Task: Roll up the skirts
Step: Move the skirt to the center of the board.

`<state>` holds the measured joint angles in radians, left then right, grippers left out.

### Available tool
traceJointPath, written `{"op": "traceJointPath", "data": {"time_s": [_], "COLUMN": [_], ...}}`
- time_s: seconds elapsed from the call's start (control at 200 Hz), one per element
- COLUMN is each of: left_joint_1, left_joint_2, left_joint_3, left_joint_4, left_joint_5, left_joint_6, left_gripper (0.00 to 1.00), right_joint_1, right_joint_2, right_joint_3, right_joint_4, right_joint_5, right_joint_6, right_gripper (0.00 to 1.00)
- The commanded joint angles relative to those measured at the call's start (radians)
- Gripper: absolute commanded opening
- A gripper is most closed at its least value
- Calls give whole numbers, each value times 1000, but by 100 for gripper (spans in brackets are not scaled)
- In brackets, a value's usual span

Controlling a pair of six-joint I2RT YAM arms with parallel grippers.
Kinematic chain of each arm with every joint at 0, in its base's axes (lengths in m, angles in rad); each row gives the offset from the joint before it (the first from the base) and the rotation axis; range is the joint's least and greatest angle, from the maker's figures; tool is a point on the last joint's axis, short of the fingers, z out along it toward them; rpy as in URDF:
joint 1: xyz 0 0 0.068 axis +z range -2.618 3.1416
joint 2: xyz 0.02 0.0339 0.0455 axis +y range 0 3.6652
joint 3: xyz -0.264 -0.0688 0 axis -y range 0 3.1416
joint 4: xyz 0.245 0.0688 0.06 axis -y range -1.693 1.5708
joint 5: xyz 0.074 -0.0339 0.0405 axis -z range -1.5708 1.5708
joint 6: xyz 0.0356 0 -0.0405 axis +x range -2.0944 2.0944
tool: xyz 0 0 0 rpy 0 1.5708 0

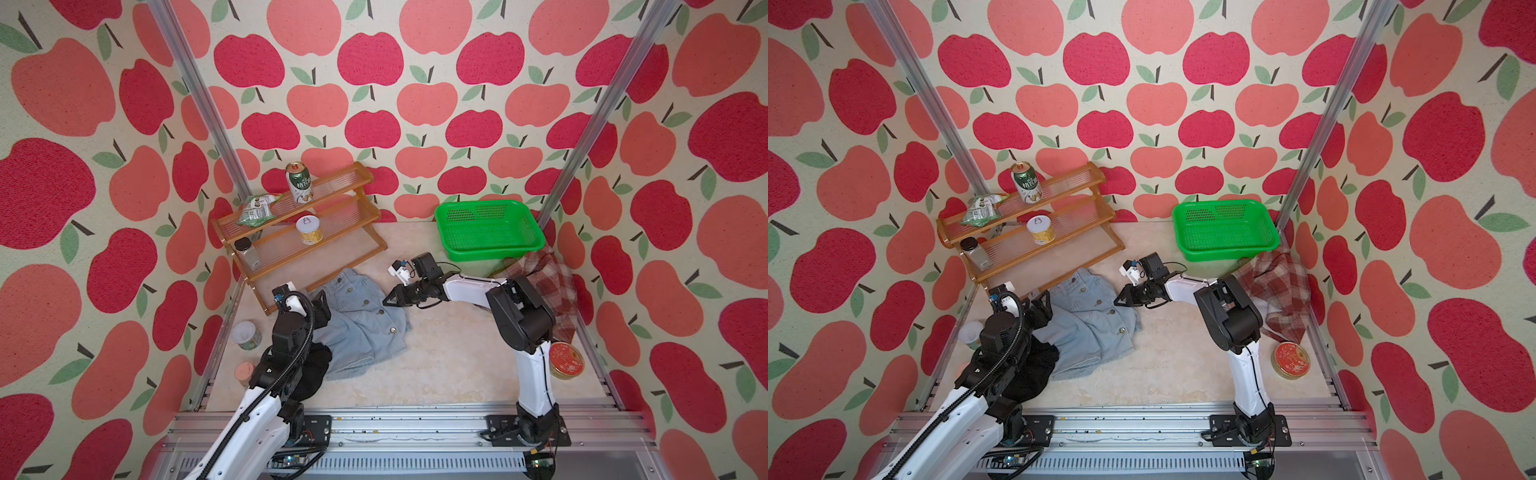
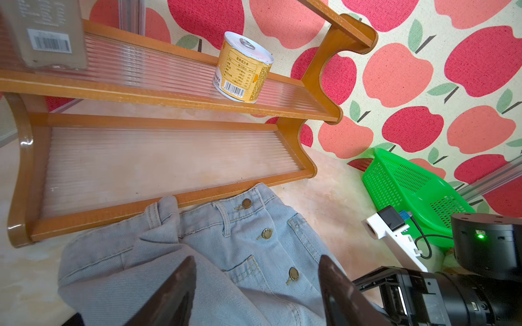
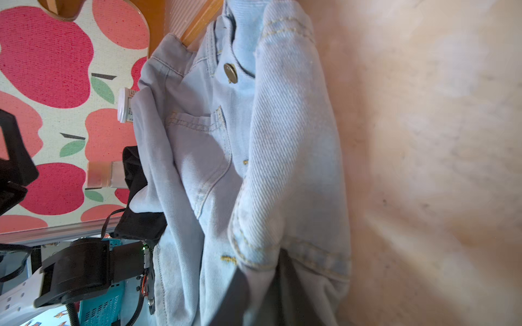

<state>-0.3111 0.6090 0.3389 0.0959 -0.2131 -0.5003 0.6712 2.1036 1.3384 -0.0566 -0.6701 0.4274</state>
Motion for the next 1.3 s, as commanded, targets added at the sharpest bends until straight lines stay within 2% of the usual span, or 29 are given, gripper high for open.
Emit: {"op": "traceJointPath", "data": {"time_s": [0.0, 0.17, 0.27, 0.35, 0.41, 0.43, 0.505, 0.59, 0.9, 1.045, 1.201, 1.296], "left_joint_1": [7, 6, 4, 2, 3, 2, 1, 0, 24, 43, 101, 105], "left_joint_2": [-11, 18, 40, 66, 106, 123, 201, 307, 677, 905, 1131, 1213], "left_joint_3": [-12, 15, 20, 9, 2, 3, 12, 39, 188, 306, 415, 460], "left_joint_4": [-20, -37, -28, 7, 42, 51, 87, 119, 290, 376, 458, 491], "left_joint_5": [-11, 9, 18, 31, 47, 51, 75, 109, 274, 412, 582, 616], "left_joint_6": [-12, 17, 20, 8, -3, -6, -14, -9, 18, 43, -89, -126], "left_gripper": [70, 69, 69, 69, 69, 69, 69, 69, 71, 74, 72, 70], "right_joint_1": [-20, -162, -286, -365, -400, -409, -412, -397, -354, -341, -349, -353], "right_joint_2": [-15, -128, -114, -98, -90, -87, -92, -131, -412, -570, -720, -773], "right_joint_3": [47, 64, 148, 204, 234, 242, 251, 238, 93, -30, -121, -151], "right_joint_4": [-78, -228, -432, -556, -599, -603, -583, -546, -522, -494, -502, -528], "right_joint_5": [60, 127, 90, 134, 155, 145, 79, 62, 252, 208, 197, 190], "right_joint_6": [-23, -55, -133, -193, -215, -219, -217, -210, -254, -261, -253, -249], "right_gripper": [1, 0, 0, 1, 7, 14, 43, 59, 65, 75, 80, 80]}}
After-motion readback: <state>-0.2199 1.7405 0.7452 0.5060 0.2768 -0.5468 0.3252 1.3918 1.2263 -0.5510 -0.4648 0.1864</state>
